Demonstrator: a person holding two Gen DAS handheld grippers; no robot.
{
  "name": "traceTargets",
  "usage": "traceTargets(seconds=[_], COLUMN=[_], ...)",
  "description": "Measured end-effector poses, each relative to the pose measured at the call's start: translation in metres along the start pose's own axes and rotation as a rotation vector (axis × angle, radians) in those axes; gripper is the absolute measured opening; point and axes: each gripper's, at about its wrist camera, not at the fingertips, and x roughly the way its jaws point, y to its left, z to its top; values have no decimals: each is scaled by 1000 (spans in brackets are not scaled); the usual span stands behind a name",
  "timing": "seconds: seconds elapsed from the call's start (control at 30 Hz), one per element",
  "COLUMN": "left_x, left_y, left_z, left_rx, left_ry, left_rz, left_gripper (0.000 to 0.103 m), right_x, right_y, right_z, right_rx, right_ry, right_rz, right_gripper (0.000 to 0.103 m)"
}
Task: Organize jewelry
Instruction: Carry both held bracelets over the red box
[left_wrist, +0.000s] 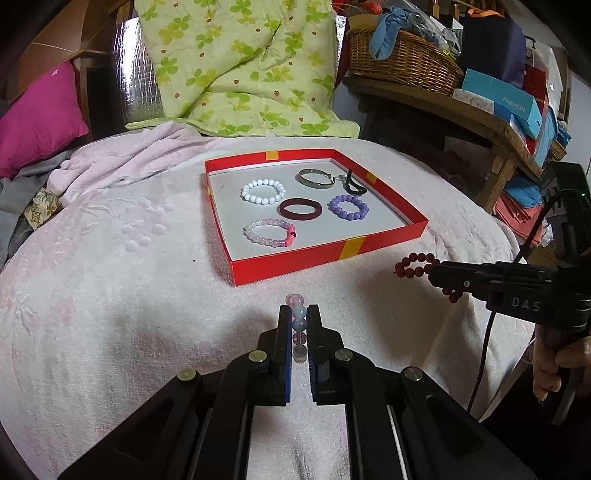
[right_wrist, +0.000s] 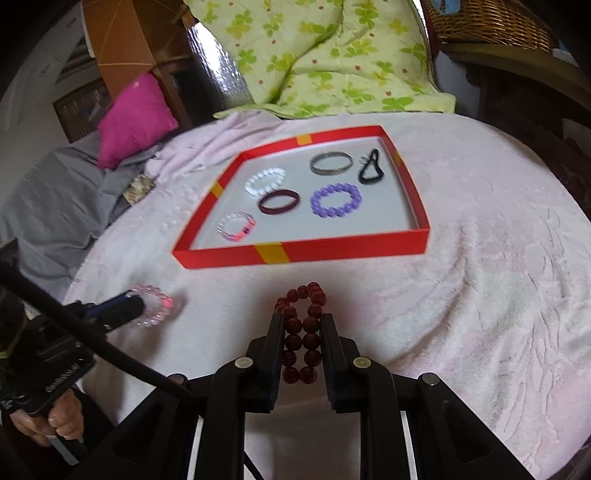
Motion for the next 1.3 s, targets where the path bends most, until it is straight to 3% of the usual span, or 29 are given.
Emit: traceTargets(seconds=[0.17, 0.5, 0.87, 1.3], left_x=[-1, -2, -6, -16], left_y=[2, 5, 12, -9], left_z=[0, -1, -5, 10], left_rx=[-7, 0, 31, 75], left_ry=[-5, -6, -22, -59], left_rz=[10, 55, 154, 193], left_gripper=[8, 8, 8, 8], right_x=[-5, -16, -28, -37], right_y=[7, 2, -8, -7], right_z=[2, 4, 10, 21], right_rx=[-12, -1, 55, 90], right_ry=[-26, -69, -121, -170], right_rz=[43, 47, 60, 84], right_gripper=[21, 21, 21, 21])
